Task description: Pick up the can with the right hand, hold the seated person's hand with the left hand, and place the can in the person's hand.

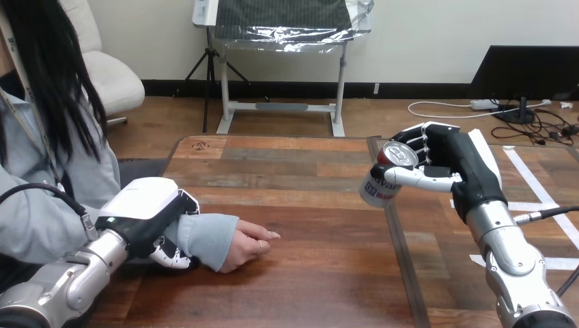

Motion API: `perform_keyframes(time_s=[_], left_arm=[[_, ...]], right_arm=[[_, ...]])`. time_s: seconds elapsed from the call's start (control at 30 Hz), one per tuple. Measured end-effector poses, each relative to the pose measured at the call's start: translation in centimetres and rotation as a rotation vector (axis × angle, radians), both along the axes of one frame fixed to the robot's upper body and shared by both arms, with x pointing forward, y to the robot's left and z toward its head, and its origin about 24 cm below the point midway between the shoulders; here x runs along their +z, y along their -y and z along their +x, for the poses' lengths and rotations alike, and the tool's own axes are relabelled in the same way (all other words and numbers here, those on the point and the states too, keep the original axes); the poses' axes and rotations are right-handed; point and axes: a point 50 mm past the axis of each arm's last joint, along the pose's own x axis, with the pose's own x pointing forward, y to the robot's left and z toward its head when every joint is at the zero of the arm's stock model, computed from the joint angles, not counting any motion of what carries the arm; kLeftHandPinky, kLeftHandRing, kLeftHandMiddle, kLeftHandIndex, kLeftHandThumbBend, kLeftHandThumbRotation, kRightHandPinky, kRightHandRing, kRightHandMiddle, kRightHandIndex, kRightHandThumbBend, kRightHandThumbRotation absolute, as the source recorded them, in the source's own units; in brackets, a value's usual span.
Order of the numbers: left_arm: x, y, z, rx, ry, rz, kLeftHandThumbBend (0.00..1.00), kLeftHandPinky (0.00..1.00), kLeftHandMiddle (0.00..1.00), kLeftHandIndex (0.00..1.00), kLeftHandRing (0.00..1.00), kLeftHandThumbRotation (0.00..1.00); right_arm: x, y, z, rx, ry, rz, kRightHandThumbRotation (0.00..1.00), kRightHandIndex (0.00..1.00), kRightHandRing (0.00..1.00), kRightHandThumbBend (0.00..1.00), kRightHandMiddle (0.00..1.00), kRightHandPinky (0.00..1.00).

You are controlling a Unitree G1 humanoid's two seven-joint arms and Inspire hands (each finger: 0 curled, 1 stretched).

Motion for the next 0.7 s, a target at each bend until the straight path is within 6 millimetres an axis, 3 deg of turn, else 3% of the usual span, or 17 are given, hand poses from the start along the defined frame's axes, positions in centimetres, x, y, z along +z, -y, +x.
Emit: perform_keyframes(time_s=[0.7], left_arm=[[0.6, 0.7, 0.1, -0.035, 0.028, -0.041, 0.83, 0.30, 0.39, 0.39, 0.33, 0.00]], right_arm=[[-1.2, -0.8, -0.2, 0.031, -0.052, -0.015, 0.00, 0.51, 0.43, 0.81, 0.49, 0.41]])
